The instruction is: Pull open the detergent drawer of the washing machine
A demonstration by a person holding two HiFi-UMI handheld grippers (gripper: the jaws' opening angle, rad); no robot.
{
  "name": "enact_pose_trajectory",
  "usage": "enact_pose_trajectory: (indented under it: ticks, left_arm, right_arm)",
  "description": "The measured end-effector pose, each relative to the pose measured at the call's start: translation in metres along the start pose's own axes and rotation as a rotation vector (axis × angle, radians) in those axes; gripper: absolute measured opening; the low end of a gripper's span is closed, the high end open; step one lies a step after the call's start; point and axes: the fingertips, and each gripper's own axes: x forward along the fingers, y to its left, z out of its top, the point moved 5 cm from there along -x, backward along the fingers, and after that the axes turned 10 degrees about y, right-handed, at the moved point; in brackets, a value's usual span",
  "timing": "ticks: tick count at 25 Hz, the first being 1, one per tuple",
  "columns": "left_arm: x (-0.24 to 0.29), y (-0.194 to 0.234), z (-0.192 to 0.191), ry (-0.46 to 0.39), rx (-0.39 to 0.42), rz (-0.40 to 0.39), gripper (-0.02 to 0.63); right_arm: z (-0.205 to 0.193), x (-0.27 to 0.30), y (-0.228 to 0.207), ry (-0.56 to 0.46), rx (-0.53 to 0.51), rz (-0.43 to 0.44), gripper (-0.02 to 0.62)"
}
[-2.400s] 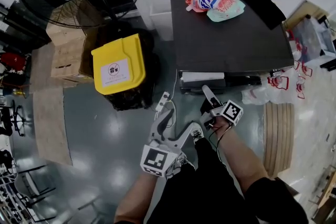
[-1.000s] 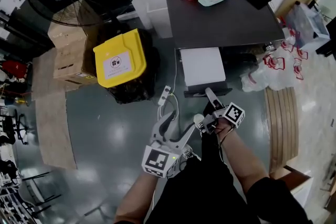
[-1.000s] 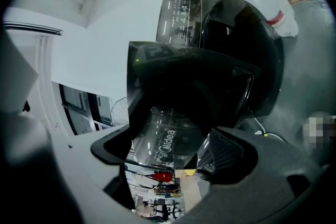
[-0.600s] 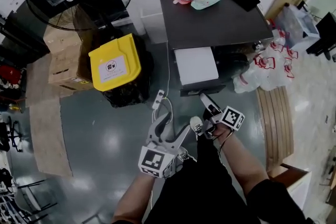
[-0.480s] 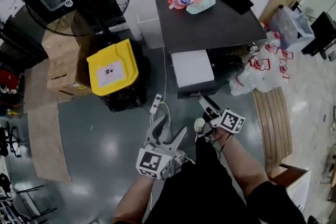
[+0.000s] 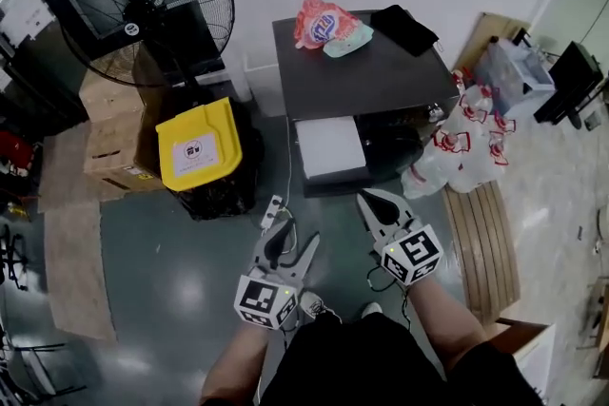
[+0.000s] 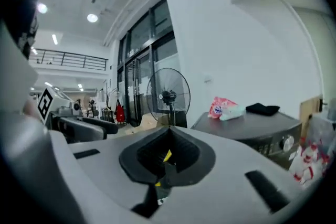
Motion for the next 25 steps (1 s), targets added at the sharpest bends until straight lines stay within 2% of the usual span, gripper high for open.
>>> enact_pose_trajectory:
  ticks: [3,6,8,12,18,25]
  left_arm:
    - [-0.001,-0.017,0.009,-0.02,0.018,0.041,0.17]
    - [-0.002,-0.041,0.012,-0.031,0.023,0.083,0.057]
    - [-0.001,-0.061,0.008,-0.021,0.018,0.109,0.025]
    - [0.002,-0.103,-0.005,0.026,0.012,0.132,0.015]
    - [0.002,-0.159,-0.018,0.039,-0.002,0.139,0.014]
    - [-0.014,-0.194,-0.028,0.021,-0.005,0.154,0.014]
  right_arm:
    - [0.015,-0.022,0.003,-0.029,-0.084,0.023,0.0]
    - [0.023,-0.049,0.006,-0.048,-0.145,0.07,0.0]
    - [0.025,-0.069,0.007,-0.054,-0.167,0.102,0.002]
    - [0.017,-0.105,0.002,-0.058,-0.163,0.145,0.002]
    - [-0.005,-0.151,-0.005,-0.032,-0.138,0.179,0.002]
    - [-0.022,-0.184,0.007,-0.02,-0.147,0.204,0.002]
